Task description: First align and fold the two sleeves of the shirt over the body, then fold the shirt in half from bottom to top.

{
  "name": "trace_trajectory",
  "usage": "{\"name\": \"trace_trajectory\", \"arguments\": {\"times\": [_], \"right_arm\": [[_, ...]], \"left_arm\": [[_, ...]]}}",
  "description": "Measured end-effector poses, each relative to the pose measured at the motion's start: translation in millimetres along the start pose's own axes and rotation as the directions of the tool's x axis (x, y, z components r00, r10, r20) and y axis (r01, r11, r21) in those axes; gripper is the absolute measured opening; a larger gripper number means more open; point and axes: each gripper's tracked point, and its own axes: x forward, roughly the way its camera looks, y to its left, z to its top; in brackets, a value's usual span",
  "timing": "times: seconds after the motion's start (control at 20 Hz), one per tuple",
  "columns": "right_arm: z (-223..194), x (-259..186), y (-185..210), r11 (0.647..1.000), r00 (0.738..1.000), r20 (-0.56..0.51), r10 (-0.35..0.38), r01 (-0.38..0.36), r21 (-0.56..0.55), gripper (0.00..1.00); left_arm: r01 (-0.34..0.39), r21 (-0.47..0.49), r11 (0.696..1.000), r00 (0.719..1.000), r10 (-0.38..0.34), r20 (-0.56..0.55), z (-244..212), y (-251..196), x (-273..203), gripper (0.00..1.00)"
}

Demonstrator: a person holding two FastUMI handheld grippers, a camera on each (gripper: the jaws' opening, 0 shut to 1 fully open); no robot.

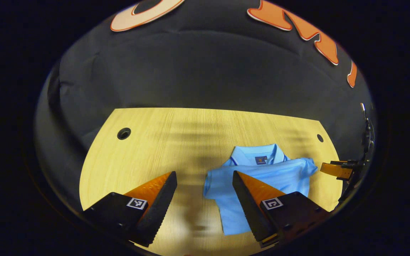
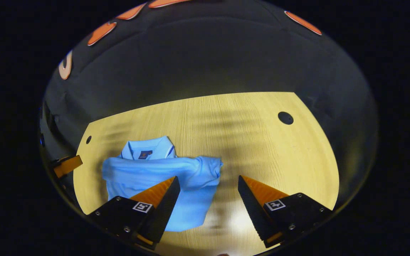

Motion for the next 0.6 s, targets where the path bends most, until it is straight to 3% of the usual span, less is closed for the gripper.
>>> {"name": "trace_trajectory", "arguments": {"times": [0.3, 0.6], "right_arm": [[-32.9, -97.5, 8.5, 0.997, 0.993, 0.115, -0.023, 0.031, -0.067, 0.99], [-82.4, -182.5, 11.3, 0.998, 0.977, 0.213, -0.032, 0.041, -0.038, 0.99]], "left_arm": [[0.011, 0.02, 1.0, 0.996, -0.013, 0.093, -24.0, 3.7, -94.5, 1.0], [0.007, 0.052, 0.999, 0.981, -0.017, 0.192, -61.3, 6.7, -192.6, 1.0]]}}
